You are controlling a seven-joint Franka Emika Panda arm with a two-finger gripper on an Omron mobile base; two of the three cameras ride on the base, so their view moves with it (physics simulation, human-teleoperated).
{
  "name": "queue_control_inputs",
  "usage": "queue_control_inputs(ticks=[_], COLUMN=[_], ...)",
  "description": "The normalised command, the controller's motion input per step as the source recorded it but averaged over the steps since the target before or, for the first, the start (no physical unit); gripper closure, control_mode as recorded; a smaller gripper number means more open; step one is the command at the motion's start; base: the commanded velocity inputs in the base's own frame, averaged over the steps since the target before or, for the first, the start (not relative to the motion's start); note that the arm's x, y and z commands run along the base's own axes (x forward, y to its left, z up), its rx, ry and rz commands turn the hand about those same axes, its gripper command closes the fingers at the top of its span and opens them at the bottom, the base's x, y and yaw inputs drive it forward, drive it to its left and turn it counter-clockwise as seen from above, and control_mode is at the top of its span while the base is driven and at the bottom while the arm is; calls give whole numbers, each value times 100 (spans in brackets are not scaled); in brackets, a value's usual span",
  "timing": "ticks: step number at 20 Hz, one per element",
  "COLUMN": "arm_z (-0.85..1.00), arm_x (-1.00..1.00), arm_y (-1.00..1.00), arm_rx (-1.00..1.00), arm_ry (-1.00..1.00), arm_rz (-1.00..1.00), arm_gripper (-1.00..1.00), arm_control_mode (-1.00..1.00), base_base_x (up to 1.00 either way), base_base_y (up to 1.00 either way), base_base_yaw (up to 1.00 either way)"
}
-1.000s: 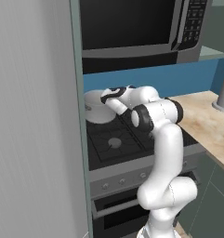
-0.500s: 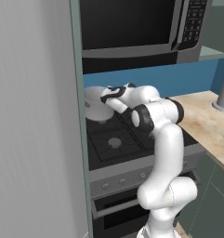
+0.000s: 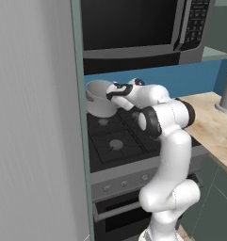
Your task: Move the pot and pan from the stove into the sink.
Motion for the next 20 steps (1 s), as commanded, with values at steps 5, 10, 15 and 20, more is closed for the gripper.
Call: queue_control_inputs(ticks=[5,10,15,20], arm_z=[42,33,37,38], arm_x=[-62,-68,-67,-71], arm_y=[-24,-20,-18,-20], arm_rx=[-2,-7,-7,-6], arm_ry=[6,12,14,13], arm_rz=[0,0,0,0], arm_gripper=[100,100,100,100], arm_control_mode=[-100,-100,-100,-100], base_base_x=[0,0,0,0], base_base_y=[0,0,0,0], base_base_yaw=[0,0,0,0])
